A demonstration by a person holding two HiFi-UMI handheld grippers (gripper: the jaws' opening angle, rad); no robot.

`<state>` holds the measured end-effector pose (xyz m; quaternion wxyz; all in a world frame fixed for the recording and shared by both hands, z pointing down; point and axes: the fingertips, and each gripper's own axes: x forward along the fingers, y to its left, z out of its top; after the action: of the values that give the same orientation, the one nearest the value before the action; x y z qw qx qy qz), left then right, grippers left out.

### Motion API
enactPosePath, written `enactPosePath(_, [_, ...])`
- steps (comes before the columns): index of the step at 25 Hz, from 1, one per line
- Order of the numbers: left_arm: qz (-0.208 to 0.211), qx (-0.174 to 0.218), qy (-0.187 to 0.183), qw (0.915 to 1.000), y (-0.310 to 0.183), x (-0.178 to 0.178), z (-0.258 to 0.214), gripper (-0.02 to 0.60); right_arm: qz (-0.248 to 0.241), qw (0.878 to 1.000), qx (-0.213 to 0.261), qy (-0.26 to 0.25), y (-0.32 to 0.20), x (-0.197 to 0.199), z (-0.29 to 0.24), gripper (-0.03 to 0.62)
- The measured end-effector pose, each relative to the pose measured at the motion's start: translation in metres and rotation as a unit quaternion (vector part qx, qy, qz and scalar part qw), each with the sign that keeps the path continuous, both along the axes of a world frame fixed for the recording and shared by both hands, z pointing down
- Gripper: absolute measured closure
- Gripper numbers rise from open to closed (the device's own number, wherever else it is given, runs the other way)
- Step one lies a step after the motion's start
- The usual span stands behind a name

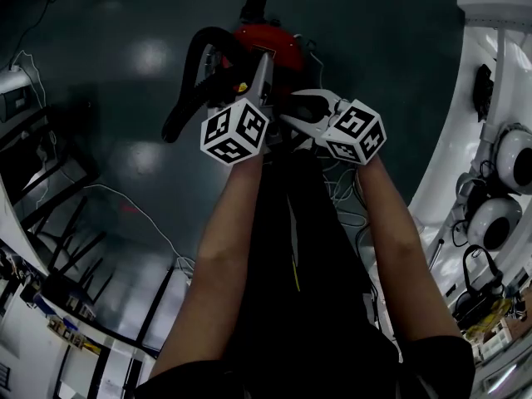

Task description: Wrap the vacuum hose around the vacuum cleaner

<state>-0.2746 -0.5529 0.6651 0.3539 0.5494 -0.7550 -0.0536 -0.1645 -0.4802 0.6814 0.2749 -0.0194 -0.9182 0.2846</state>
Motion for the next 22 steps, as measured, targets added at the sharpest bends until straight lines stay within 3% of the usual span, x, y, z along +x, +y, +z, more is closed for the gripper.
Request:
enactPosePath(4, [0.013, -0.005, -0.008, 0.9999, 0.000, 0.003, 0.000, 0.107, -0.032, 0.999, 0.025, 0.015, 0.002, -0.001, 0.005, 0.446])
enactPosePath(6, [0.020, -0.008, 0.002, 0.9998, 0.001, 0.004, 0.001, 0.104, -0.050, 0.999, 0.012, 0.013, 0.004, -0.003, 0.004, 0.428])
enactPosePath(10, [0.033, -0.014, 0.024, 0.9991, 0.003, 0.004, 0.001, 0.104, -0.122, 0.992, -0.014, 0.014, 0.020, -0.005, 0.000, 0.471])
enactPosePath(11, [0.034, -0.016, 0.028, 0.9989, 0.004, 0.005, 0.001, 0.106, -0.149, 0.989, -0.016, 0.022, 0.028, -0.004, 0.001, 0.404])
enactPosePath(13, [0.035, -0.018, 0.030, 0.9988, 0.004, 0.007, 0.000, 0.107, -0.184, 0.982, -0.005, 0.038, 0.041, -0.003, 0.006, 0.376])
enactPosePath(18, [0.029, -0.011, 0.028, 0.9991, 0.009, 0.010, -0.001, 0.110, -0.181, 0.979, 0.058, 0.074, 0.052, -0.014, 0.031, 0.384])
enactPosePath(22, [0.036, -0.007, 0.032, 0.9988, 0.009, 0.008, -0.002, 0.109, -0.175, 0.981, 0.056, 0.066, 0.054, -0.019, 0.033, 0.396])
